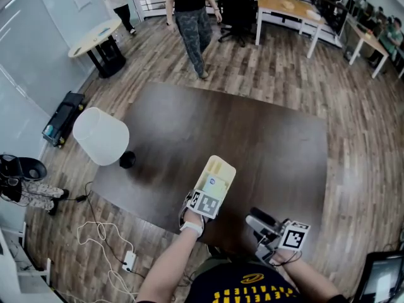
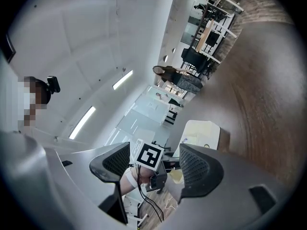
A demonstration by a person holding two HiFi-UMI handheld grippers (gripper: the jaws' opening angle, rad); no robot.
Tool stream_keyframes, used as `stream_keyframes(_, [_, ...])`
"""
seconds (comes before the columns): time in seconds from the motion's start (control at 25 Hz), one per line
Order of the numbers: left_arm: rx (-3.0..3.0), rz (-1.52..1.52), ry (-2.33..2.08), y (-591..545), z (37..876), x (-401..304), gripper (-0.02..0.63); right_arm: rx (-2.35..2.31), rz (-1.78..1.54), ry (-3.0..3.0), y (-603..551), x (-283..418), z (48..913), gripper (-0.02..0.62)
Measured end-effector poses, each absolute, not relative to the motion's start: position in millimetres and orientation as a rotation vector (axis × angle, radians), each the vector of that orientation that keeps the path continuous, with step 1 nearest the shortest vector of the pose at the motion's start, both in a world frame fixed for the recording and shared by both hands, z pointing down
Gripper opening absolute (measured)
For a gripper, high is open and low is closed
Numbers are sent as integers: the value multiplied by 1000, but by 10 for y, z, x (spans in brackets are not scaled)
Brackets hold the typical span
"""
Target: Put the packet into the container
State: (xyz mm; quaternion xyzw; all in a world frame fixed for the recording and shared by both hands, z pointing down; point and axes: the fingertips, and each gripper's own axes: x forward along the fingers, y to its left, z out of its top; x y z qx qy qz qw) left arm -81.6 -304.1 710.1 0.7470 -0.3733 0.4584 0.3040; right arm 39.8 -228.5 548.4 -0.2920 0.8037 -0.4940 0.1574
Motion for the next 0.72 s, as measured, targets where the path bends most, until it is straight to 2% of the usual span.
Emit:
stream_keyframes(0.32, [2004,1179,-1028,-3078,7036,-826,305,-823,-1416,2303,-2320,384,5477,328])
stream_keyframes(0.72, [2054,1118,-1077,-3059,6795,-952,308,-820,-1408,2305,-2340,344,5503,328])
